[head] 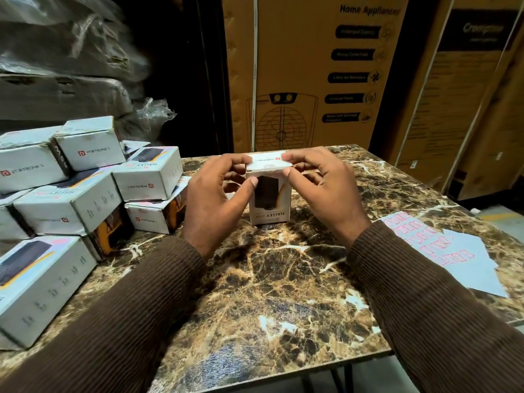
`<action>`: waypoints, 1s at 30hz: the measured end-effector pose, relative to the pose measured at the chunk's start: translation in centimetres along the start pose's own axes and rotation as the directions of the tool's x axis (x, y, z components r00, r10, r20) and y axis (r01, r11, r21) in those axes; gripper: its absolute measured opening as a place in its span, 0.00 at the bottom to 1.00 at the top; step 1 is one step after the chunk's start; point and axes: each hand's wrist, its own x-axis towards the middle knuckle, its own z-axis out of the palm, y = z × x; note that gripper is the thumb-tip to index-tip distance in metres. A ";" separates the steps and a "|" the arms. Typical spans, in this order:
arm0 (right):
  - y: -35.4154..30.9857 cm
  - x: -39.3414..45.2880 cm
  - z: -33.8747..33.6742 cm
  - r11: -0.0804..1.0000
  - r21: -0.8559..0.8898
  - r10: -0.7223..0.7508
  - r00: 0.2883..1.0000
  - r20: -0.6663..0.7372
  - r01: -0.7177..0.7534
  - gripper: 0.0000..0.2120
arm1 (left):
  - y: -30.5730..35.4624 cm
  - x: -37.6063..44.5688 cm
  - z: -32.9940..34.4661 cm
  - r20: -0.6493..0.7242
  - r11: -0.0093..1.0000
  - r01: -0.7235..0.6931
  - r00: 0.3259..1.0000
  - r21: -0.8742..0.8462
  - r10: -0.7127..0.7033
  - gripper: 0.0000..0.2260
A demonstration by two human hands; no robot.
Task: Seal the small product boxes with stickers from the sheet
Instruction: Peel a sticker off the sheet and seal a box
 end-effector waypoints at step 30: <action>3.9 -5.4 -19.8 0.879 -0.472 0.259 0.894 0.366 -0.062 0.07 | 8.5 -3.5 11.5 0.682 0.958 -0.283 0.693 -0.040 0.233 0.20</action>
